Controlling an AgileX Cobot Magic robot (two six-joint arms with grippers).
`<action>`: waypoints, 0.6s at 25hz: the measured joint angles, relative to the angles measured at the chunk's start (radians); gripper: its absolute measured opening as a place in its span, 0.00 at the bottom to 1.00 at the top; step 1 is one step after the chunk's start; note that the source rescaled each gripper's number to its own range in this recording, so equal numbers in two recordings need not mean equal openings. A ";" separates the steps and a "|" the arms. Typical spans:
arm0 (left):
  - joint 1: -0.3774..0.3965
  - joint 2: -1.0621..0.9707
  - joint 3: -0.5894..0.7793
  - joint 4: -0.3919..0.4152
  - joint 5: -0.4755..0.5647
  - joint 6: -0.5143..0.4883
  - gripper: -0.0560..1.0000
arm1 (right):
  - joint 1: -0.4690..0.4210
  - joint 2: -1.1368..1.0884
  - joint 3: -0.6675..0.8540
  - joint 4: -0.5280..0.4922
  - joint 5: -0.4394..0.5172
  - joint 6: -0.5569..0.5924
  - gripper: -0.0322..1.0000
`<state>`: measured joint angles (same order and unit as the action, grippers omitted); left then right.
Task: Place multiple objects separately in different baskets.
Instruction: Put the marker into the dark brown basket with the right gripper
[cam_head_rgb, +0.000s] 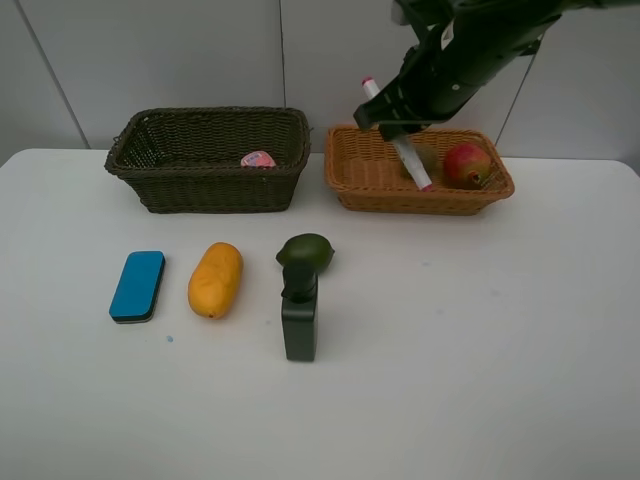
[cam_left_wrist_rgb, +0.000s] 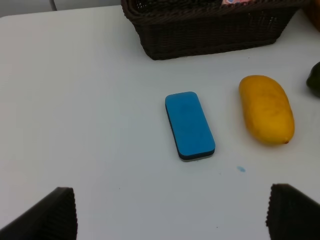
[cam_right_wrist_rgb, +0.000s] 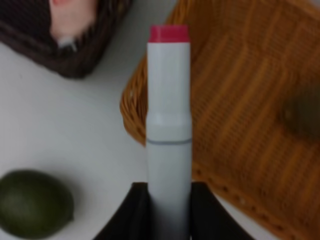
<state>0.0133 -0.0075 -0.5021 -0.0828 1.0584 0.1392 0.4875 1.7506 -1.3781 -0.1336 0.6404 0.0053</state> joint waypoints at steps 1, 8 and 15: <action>0.000 0.000 0.000 0.000 0.000 0.000 1.00 | 0.010 0.021 -0.045 0.000 0.000 -0.005 0.03; 0.000 0.000 0.000 0.000 0.000 0.000 1.00 | 0.086 0.216 -0.361 0.031 0.005 -0.104 0.03; 0.000 0.000 0.000 0.000 0.000 0.000 1.00 | 0.125 0.426 -0.645 0.142 0.005 -0.205 0.03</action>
<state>0.0133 -0.0075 -0.5021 -0.0828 1.0584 0.1392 0.6129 2.1764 -2.0232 0.0084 0.6456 -0.2002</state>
